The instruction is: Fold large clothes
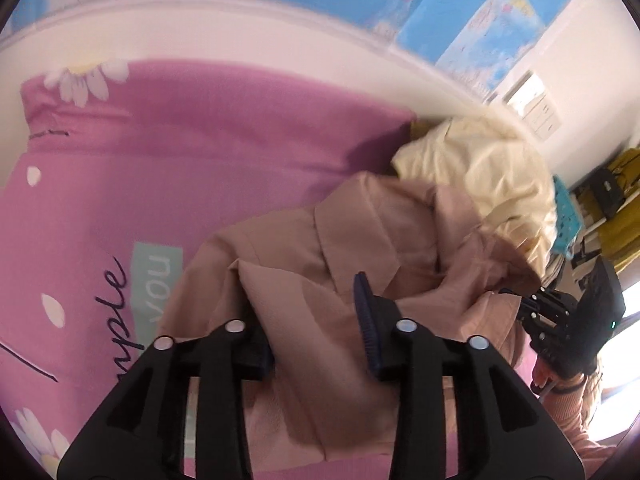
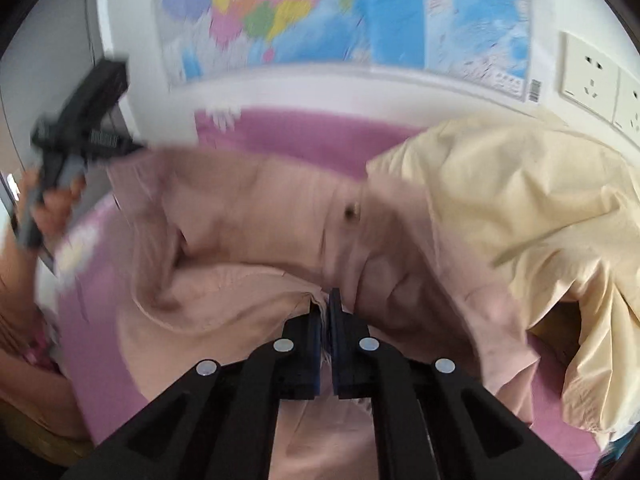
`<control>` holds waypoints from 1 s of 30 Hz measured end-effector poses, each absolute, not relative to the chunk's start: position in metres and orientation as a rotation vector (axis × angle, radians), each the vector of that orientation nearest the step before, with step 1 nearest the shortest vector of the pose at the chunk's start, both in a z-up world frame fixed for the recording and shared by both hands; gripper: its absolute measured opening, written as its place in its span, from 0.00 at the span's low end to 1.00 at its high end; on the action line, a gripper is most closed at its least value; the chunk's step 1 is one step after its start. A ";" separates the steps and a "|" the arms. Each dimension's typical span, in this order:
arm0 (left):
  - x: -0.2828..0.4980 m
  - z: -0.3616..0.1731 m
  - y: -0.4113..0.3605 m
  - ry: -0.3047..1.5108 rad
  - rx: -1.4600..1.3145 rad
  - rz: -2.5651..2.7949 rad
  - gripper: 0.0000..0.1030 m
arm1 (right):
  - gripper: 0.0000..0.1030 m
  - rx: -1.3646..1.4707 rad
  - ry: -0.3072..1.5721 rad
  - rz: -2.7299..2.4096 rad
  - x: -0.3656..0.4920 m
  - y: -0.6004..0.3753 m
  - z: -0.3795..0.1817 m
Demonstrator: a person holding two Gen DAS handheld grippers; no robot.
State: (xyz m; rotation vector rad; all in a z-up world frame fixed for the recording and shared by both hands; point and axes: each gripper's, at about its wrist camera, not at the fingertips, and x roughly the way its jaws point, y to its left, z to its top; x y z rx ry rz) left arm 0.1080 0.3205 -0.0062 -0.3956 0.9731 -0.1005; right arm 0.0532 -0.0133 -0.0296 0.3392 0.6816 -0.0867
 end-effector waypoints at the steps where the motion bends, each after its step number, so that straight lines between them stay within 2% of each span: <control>1: 0.103 0.002 0.324 0.941 -0.414 -0.111 0.43 | 0.04 0.369 0.662 -0.085 0.052 -0.020 -0.025; 3: 0.093 0.016 0.329 0.889 -0.436 -0.126 0.50 | 0.04 0.419 0.643 -0.076 0.054 -0.031 -0.017; 7: 0.072 0.042 0.333 0.771 -0.446 -0.130 0.54 | 0.04 0.465 0.660 -0.071 0.064 -0.045 -0.016; 11: 0.052 0.057 0.312 0.682 -0.316 -0.141 0.61 | 0.04 0.511 0.684 -0.075 0.073 -0.054 -0.019; 15: 0.057 0.038 0.266 0.738 -0.105 -0.193 0.63 | 0.04 0.522 0.691 -0.075 0.076 -0.055 -0.021; 21: 0.091 -0.016 0.216 0.895 0.042 -0.297 0.63 | 0.04 0.504 0.705 -0.084 0.079 -0.055 -0.016; 22: 0.096 -0.023 0.214 0.911 0.055 -0.289 0.61 | 0.04 0.495 0.705 -0.083 0.079 -0.055 -0.015; 24: 0.112 -0.039 0.213 0.956 0.041 -0.291 0.36 | 0.04 0.487 0.702 -0.093 0.079 -0.057 -0.012; 25: 0.115 -0.043 0.215 0.970 0.020 -0.295 0.30 | 0.04 0.485 0.699 -0.092 0.080 -0.059 -0.010; 26: 0.120 -0.045 0.217 0.972 -0.011 -0.301 0.19 | 0.04 0.483 0.696 -0.098 0.081 -0.060 -0.008; 27: 0.121 -0.043 0.219 0.949 -0.020 -0.290 0.11 | 0.04 0.477 0.691 -0.112 0.083 -0.062 -0.004; 30: 0.118 -0.027 0.221 0.858 -0.031 -0.226 0.09 | 0.04 0.433 0.685 -0.174 0.094 -0.067 -0.002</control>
